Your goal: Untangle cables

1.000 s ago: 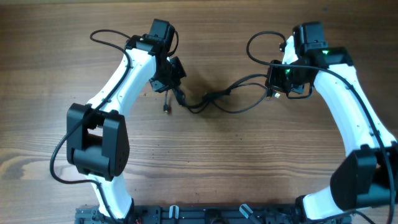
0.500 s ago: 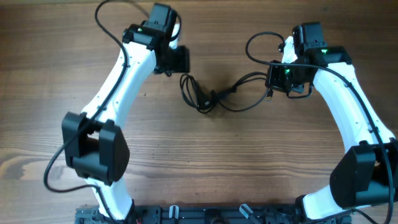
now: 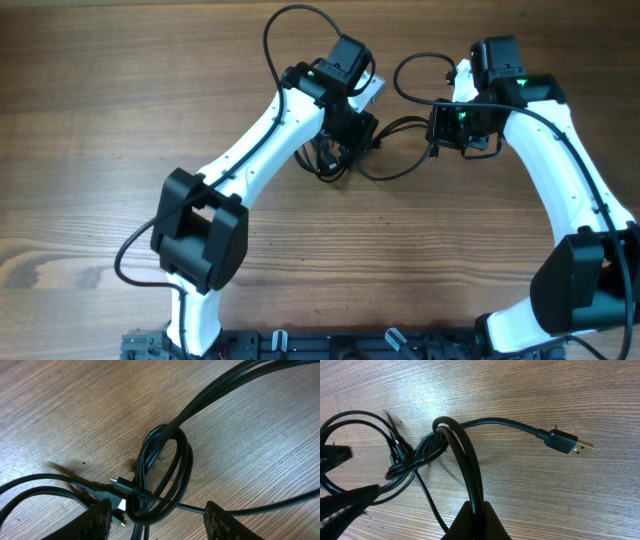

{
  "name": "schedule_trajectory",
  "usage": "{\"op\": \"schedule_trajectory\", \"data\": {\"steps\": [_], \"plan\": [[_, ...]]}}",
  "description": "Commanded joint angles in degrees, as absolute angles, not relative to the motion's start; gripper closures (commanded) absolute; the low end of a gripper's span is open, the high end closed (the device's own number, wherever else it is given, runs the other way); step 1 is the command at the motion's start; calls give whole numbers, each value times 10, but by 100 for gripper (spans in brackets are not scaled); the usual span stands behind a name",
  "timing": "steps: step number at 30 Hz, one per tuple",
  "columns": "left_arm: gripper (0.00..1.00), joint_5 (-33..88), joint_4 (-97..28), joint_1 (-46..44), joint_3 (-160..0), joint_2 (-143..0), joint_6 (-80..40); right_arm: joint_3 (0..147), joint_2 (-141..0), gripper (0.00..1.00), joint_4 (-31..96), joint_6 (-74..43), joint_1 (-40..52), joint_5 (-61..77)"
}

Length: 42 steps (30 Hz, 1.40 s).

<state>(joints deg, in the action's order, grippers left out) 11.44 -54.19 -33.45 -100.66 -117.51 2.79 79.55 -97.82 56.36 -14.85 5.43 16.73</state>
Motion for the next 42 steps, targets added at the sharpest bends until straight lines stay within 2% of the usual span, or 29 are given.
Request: {"op": "schedule_trajectory", "data": {"steps": [1, 4, 7, 10, 12, 14, 17, 19, 20, 21, 23, 25, 27, 31, 33, 38, 42], "plan": [[39, 117, -536, -338, -1011, -1206, 52, 802, -980, 95, 564, -139, 52, 181], [39, 103, -520, -338, -1011, -1234, 58, 802, -980, 95, 564, -139, 52, 181], [47, 105, -517, -338, -1011, -1254, 55, 802, -980, 95, 564, -139, 52, 181], [62, 120, -516, -338, -1007, -1258, 55, 802, -980, 95, 561, -137, 52, 204], [88, 120, -516, -338, -1007, -1258, 55, 803, -980, 95, 559, -119, 49, 215], [96, 119, -516, -336, -1007, -1258, 51, 808, -980, 95, 567, -103, 33, 208], [96, 115, -516, -329, -1007, -1258, 18, 815, -980, 95, 573, -115, -22, 186], [96, 115, -516, -322, -1007, -1258, -23, 815, -980, 89, 558, -169, -74, 187], [96, 115, -516, -319, -1007, -1258, -42, 815, -980, 82, 552, -171, -93, 210], [96, 115, -517, -316, -1007, -1258, -70, 815, -980, 59, 548, -162, -109, 249], [96, 116, -517, -311, -1007, -1258, -135, 815, -980, 44, 547, -123, -117, 321], [96, 116, -517, -307, -1007, -1258, -196, 815, -980, 36, 552, -115, -111, 331], [96, 131, -516, -304, -1007, -1258, -236, 815, -980, 34, 558, -105, -95, 338], [96, 197, -516, -299, -1007, -1258, -239, 814, -980, 35, 553, -105, -62, 357], [96, 234, -516, -295, -1013, -1257, -206, 814, -980, 35, 545, -105, -45, 357], [96, 413, -516, -270, -1038, -1225, -60, 814, -980, 36, 525, -104, -18, 389], [96, 502, -514, -245, -1050, -1190, -32, 814, -980, 37, 518, -103, -15, 391]]}}
